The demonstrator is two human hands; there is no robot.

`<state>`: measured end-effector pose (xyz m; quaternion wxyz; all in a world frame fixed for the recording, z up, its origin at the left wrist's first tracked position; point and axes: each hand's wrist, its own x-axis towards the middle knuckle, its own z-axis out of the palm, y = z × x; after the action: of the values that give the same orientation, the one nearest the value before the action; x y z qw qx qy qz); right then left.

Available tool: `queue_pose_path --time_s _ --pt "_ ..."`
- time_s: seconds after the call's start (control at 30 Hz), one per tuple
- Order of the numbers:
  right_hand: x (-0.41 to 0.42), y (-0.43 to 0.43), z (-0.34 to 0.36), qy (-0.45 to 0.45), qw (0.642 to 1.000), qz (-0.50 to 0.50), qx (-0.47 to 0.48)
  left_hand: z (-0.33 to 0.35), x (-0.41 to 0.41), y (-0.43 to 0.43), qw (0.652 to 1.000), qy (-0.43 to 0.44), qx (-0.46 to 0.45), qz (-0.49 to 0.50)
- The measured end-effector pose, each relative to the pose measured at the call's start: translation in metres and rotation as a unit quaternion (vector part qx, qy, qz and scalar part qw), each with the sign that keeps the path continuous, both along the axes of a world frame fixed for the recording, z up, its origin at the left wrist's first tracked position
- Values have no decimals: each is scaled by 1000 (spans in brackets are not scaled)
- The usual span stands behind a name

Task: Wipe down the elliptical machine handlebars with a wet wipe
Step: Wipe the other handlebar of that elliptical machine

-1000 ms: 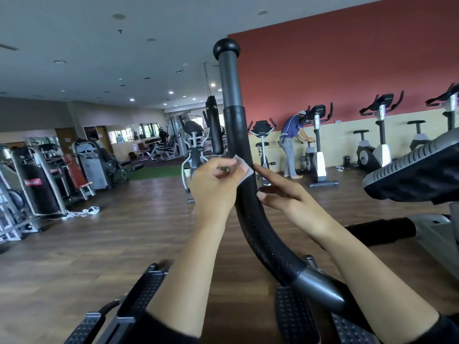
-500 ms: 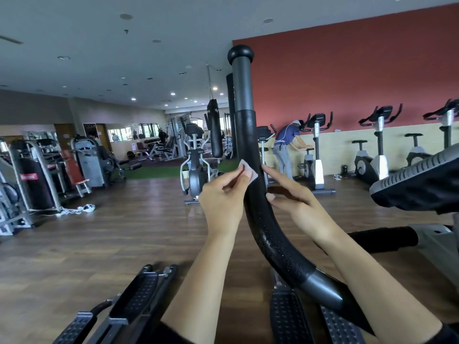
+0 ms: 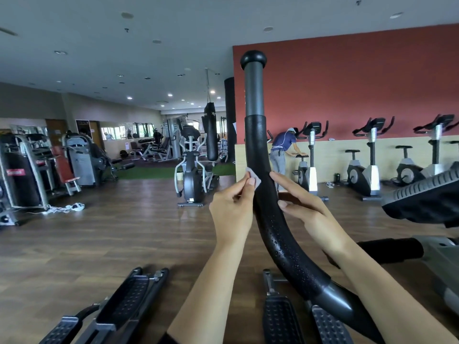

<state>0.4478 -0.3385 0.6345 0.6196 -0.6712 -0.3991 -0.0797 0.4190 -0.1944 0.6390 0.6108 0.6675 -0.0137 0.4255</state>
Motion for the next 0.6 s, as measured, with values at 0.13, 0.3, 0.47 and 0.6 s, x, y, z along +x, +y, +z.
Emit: queue_pose_path --time_s 0.13,0.3,0.47,0.6 --pt "1 1 1 -8 1000 4 -4 16 16 8 1000 -5 0 -14" --pt "-2 -3 0 3 1000 5 -26 17 15 5 1000 -8 11 10" --pt "-8 -17 -9 11 998 28 -59 -20 -27 -9 998 -37 44 19" --pt "-16 -27 -25 4 996 44 -73 -49 -47 -21 997 -68 15 16"
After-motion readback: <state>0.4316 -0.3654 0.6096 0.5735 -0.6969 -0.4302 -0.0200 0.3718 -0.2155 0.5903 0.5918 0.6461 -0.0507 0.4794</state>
